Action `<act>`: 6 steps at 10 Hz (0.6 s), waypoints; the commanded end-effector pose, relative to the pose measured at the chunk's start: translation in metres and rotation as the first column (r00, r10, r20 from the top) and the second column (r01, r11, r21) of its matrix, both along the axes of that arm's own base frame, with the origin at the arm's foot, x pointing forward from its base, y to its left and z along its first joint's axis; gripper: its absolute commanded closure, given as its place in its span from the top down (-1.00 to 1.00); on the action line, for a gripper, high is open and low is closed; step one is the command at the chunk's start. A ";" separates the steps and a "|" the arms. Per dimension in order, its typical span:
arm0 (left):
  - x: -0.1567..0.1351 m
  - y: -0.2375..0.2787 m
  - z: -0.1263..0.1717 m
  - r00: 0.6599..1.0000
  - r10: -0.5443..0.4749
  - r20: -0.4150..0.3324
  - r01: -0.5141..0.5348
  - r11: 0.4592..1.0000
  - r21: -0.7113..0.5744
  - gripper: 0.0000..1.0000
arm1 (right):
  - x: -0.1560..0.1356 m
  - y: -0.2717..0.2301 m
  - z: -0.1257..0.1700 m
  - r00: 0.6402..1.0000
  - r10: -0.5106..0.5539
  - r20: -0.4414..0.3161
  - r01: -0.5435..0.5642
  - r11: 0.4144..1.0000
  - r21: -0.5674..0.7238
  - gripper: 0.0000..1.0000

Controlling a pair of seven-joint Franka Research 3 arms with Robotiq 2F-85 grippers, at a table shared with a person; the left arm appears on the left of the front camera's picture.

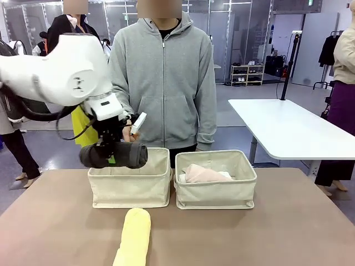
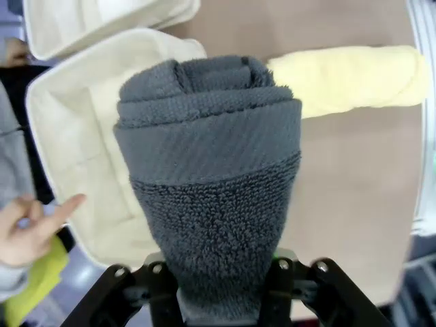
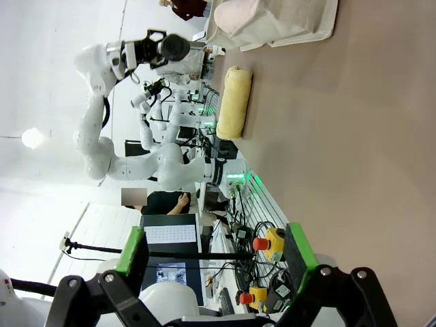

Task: Divide the towels into two baskets.
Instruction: Pick up one hotel-folded towel from the bottom of the table and place it in the Fabric basket indicated by the person.

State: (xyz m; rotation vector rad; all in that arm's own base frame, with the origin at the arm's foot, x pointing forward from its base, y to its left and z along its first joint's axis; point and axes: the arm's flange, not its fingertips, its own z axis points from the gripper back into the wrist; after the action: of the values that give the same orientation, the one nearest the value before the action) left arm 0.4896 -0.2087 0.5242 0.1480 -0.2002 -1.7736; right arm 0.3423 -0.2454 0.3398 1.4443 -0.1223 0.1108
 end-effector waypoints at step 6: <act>0.149 -0.024 -0.047 0.999 -0.031 -0.026 0.031 0.999 -0.020 -0.15 | -0.004 0.001 0.002 1.000 0.013 0.019 -0.013 1.000 -0.003 1.00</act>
State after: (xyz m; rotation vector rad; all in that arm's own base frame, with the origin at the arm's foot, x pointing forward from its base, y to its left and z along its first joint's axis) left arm 0.6219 -0.2269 0.4715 0.0968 -0.2041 -1.7900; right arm 0.3424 -0.2454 0.3398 1.4444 -0.1221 0.1110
